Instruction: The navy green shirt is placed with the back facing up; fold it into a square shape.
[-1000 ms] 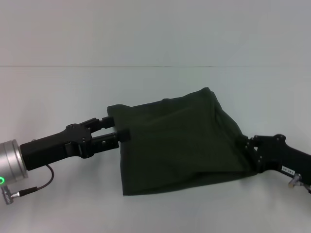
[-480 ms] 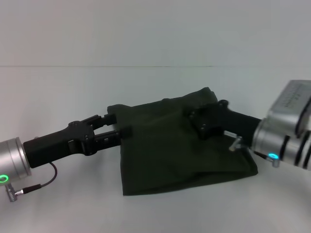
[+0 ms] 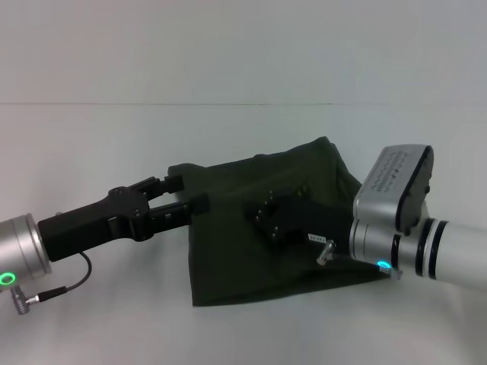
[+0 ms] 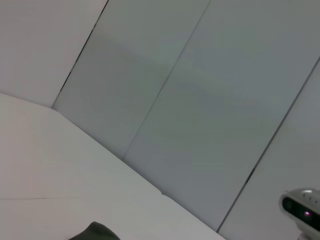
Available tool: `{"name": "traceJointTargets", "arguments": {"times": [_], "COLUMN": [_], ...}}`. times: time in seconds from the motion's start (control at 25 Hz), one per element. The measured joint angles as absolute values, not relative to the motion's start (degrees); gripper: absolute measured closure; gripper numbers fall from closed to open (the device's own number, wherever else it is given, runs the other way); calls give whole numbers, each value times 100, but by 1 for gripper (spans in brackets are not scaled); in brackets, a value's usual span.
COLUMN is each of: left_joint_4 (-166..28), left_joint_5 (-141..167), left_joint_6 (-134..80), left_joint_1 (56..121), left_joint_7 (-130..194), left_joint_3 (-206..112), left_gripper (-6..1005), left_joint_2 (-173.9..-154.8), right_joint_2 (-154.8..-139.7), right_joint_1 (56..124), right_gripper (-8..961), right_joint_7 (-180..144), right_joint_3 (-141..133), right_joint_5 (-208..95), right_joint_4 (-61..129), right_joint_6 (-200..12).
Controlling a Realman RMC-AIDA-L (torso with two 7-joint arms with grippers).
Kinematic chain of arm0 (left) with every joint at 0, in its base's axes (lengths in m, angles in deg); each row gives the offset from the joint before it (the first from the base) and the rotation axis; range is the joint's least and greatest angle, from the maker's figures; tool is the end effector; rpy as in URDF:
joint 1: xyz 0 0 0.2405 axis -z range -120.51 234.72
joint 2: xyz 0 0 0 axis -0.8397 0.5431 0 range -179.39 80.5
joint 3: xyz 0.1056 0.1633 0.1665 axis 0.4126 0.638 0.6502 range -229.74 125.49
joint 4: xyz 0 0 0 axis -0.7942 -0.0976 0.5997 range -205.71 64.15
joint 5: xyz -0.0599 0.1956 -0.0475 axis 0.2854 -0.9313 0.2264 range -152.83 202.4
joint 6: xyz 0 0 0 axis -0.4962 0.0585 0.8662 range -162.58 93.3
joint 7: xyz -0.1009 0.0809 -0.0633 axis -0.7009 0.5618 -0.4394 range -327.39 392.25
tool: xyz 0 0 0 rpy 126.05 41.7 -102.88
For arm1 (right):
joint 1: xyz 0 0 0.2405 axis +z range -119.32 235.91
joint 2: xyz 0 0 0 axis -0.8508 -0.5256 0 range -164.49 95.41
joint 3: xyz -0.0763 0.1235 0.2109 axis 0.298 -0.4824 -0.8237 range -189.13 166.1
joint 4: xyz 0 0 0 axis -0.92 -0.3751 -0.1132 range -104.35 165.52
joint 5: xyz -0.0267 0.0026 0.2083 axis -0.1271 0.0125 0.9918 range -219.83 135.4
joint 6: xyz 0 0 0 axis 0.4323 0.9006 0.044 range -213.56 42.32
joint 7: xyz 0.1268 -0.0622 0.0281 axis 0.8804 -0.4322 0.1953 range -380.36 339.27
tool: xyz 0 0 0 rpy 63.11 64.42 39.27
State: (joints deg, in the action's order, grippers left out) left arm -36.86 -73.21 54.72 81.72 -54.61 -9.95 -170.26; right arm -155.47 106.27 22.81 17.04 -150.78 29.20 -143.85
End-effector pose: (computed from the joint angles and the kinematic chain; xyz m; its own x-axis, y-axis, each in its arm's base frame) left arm -0.2637 0.3120 -0.0040 0.4992 0.4698 0.7281 0.6657 -0.7458 0.0247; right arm 0.2182 0.3616 -0.1197 0.8513 -0.2065 -0.4824 -0.3954 -0.8568 -0.3310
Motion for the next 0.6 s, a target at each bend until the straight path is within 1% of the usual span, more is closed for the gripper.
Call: {"name": "traceJointTargets", "arguments": {"times": [0.6], "left_joint_4": [-3686], "left_joint_5": [-7371], "left_joint_6": [5397], "left_joint_1": [8171], "left_joint_7": [-5455], "left_joint_3": [-971], "left_gripper": [98], "left_joint_2": [-17046], "right_joint_2": [-15526], "right_joint_1": [10338], "right_gripper": [932], "right_joint_7": [2244], "right_joint_3": [1718], "right_joint_5": [-15074], "right_joint_4": [2674], "right_joint_6": [-13784]}}
